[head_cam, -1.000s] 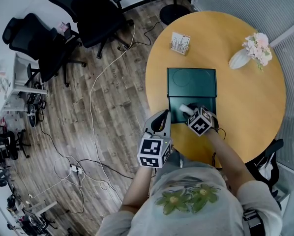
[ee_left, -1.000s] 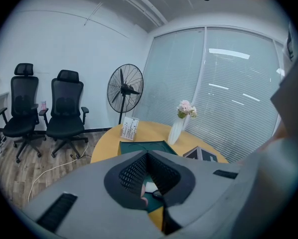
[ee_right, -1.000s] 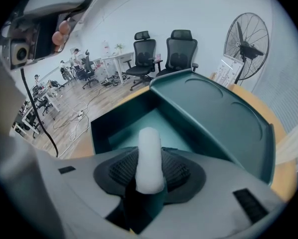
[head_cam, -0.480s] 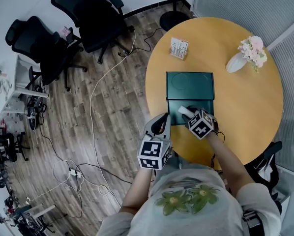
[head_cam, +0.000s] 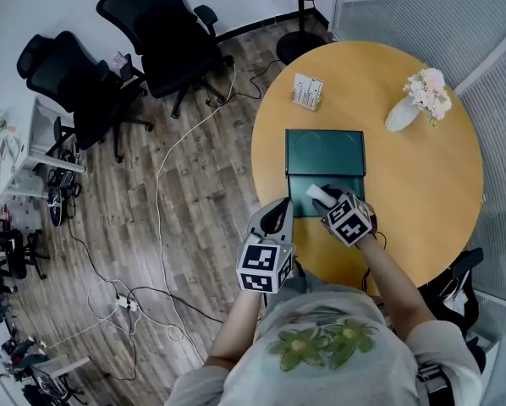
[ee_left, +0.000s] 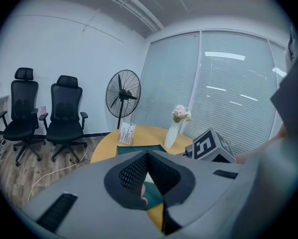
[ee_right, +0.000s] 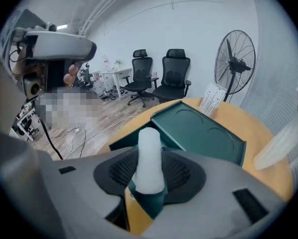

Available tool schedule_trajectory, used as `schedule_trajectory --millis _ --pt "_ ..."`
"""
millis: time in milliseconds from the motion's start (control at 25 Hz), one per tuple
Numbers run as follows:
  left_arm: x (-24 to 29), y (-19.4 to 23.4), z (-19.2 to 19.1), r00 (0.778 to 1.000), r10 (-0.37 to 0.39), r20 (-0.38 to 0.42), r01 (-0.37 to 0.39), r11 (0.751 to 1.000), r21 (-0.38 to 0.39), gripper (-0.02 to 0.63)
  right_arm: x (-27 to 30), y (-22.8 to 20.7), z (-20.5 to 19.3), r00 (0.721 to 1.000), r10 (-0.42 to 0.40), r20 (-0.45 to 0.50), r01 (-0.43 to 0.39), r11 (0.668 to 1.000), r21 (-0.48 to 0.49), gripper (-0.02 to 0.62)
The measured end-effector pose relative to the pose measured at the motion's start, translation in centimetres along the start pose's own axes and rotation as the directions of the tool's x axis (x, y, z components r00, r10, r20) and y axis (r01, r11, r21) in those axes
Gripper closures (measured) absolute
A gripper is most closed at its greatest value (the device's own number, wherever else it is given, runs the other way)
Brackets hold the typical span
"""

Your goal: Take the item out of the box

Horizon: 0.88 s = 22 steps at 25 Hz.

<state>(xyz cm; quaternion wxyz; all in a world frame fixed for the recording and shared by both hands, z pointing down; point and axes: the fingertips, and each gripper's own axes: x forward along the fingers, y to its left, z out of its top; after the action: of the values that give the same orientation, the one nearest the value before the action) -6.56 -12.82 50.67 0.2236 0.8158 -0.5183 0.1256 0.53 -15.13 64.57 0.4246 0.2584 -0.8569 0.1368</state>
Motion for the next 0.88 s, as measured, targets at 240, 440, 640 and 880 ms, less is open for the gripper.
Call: schedule_trajectory --millis 240,440,640,880 --pt "-1.0 -0.6 0.6 1.0 0.0 0.018 0.0 1.0 0.008 0.604 -2.5 0.3 1.8 0.998 -0.024 0.059 0.024 1.0 0.004 0.44" --pt "-1.7 -1.1 1.0 0.999 0.001 0.037 -0.002 1.0 0.016 0.604 -4.6 0.7 3.4 0.992 -0.04 0.122 0.04 0.999 0.001 0.44" --pt "-2.6 -1.4 1.4 0.999 0.004 0.052 -0.005 1.0 0.014 0.604 -7.1 1.5 5.0 0.984 -0.045 0.173 0.043 0.999 0.015 0.441" --pt "-3.3 -2.1 1.6 0.998 0.007 0.066 -0.008 1.0 0.017 0.604 -9.7 2.1 6.4 0.97 -0.056 0.238 0.054 0.998 0.012 0.441"
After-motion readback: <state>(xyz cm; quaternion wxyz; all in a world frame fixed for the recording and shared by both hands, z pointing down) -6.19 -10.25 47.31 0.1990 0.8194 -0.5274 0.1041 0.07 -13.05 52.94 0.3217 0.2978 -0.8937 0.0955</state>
